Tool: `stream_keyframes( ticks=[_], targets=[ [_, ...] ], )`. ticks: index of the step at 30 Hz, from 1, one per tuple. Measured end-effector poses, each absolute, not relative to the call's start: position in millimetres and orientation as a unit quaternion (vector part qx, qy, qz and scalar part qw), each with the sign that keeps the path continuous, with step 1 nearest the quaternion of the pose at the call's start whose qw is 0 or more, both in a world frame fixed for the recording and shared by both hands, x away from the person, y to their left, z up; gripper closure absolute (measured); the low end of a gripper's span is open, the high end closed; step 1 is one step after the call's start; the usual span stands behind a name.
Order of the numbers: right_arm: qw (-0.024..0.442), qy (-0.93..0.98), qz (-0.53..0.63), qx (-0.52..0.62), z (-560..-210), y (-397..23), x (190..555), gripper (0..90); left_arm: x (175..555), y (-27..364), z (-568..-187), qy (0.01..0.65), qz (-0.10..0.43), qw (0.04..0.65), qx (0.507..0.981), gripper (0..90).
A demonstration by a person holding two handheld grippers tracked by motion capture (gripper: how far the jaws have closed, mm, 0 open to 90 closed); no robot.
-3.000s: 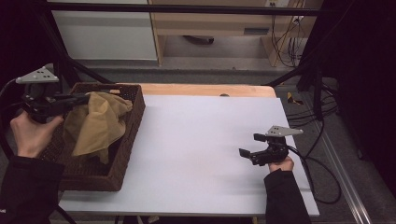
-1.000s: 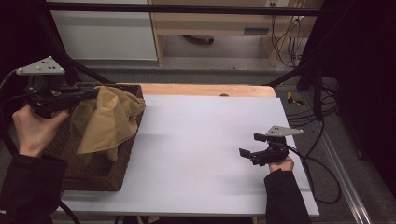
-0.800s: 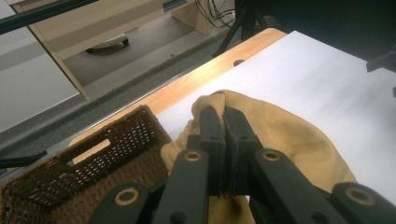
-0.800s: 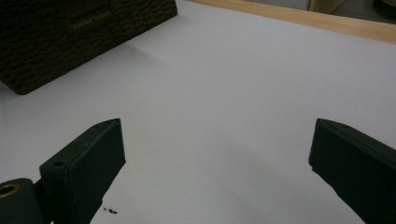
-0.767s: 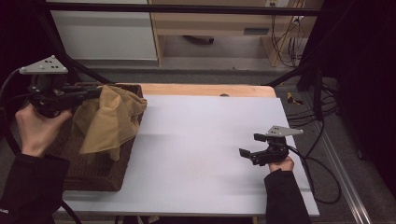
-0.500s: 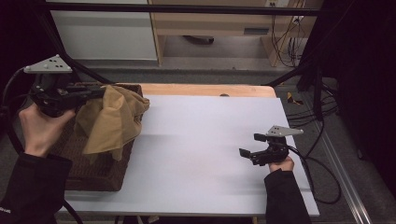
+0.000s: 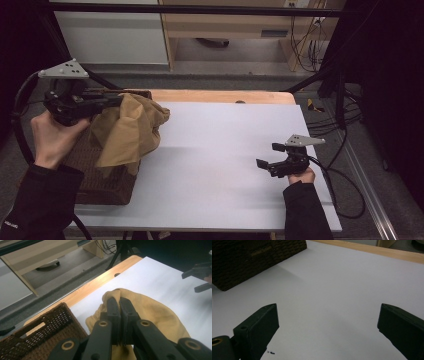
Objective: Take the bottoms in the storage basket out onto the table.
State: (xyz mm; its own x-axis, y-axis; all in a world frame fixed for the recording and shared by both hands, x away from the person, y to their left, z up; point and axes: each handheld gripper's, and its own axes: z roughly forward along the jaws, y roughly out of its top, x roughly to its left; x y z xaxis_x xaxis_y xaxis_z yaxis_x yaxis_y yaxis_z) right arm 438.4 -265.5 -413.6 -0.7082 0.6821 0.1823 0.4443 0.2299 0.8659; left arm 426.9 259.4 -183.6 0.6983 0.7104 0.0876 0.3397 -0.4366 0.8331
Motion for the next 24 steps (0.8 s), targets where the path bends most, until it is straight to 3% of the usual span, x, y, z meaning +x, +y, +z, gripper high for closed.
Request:
stream_keyframes(
  ticks=[24],
  targets=[
    [0.118,0.775,0.503,0.363,-413,-266,438,4.2,427,226,-191,0.302,0.195,0.435,0.826,86.7]
  ],
)
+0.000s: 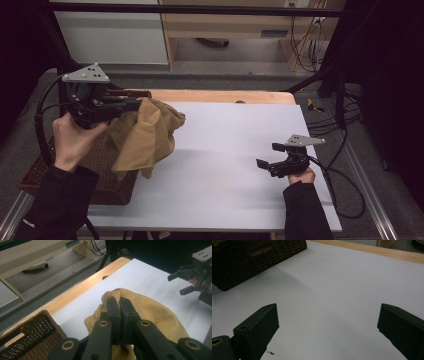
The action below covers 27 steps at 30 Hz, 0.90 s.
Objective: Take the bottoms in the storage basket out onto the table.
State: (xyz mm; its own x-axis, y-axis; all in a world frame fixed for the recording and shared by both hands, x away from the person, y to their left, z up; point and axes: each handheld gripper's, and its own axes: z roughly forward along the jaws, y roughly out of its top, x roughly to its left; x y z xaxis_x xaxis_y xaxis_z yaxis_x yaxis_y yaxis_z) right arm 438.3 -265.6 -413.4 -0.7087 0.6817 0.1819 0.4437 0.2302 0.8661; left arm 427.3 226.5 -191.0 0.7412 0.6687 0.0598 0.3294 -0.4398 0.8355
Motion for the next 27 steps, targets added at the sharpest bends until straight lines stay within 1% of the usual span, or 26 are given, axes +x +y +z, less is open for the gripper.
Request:
stream_keyframes(
  ticks=[27],
  targets=[
    [0.119,0.774,0.504,0.364,-413,-266,438,4.2,435,183,-211,0.278,0.162,0.430,0.844,86.6]
  ],
)
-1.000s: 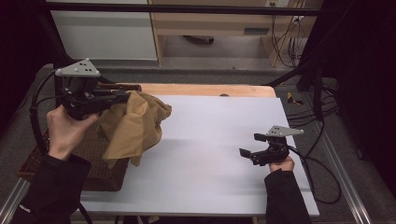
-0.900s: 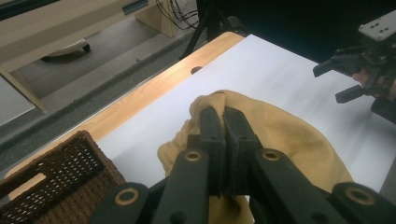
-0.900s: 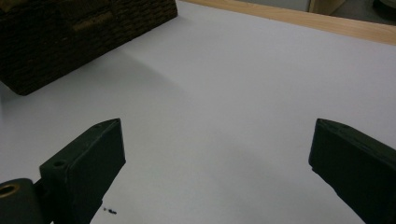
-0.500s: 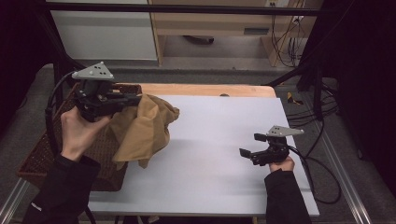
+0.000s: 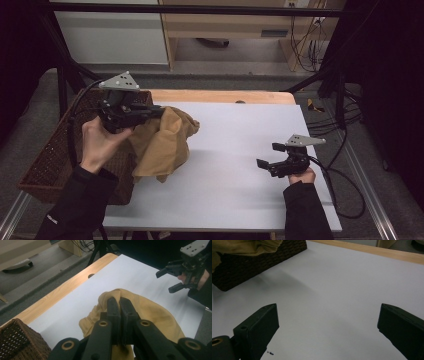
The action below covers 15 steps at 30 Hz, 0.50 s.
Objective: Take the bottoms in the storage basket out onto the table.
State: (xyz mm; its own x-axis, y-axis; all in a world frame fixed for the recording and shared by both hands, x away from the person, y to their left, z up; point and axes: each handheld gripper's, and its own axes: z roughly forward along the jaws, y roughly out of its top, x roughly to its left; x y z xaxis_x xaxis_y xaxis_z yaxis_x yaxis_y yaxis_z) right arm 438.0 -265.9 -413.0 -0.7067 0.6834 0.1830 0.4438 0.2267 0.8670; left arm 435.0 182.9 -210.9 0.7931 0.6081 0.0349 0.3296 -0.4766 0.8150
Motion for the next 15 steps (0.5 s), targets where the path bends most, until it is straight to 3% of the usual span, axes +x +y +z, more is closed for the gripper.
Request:
stream_keyframes(
  ticks=[15],
  targets=[
    [0.118,0.773,0.506,0.364,-413,-266,438,4.2,436,157,-211,0.260,0.150,0.432,0.850,86.7]
  ],
)
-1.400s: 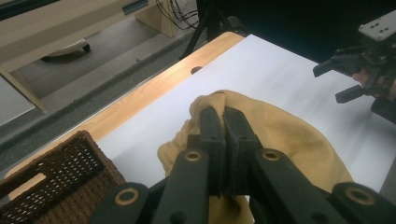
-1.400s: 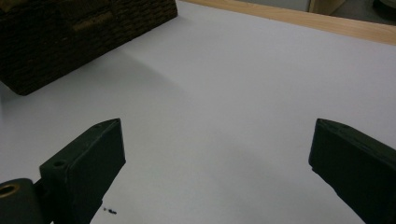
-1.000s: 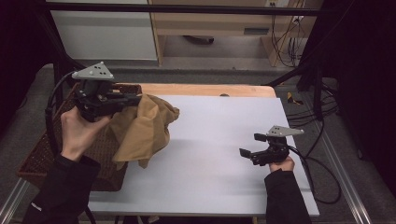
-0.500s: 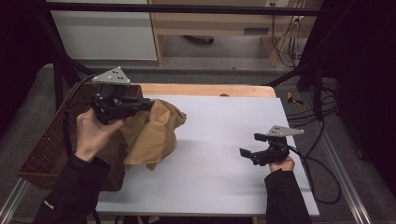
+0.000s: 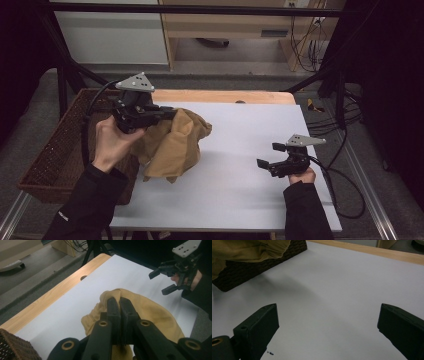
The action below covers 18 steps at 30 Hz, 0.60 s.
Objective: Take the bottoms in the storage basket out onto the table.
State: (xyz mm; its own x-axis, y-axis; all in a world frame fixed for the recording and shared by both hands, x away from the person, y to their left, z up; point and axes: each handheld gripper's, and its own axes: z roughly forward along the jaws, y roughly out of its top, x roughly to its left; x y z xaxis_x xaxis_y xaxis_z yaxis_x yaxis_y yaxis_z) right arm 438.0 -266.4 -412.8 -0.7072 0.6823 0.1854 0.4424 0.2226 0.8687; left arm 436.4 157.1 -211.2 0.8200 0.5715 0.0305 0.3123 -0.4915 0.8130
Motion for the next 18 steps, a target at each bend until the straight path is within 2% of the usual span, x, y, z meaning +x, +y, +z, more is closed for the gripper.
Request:
stream_keyframes(
  ticks=[18],
  targets=[
    [0.118,0.772,0.507,0.363,-412,-267,437,4.2,442,128,-230,0.244,0.128,0.414,0.868,86.6]
  ],
)
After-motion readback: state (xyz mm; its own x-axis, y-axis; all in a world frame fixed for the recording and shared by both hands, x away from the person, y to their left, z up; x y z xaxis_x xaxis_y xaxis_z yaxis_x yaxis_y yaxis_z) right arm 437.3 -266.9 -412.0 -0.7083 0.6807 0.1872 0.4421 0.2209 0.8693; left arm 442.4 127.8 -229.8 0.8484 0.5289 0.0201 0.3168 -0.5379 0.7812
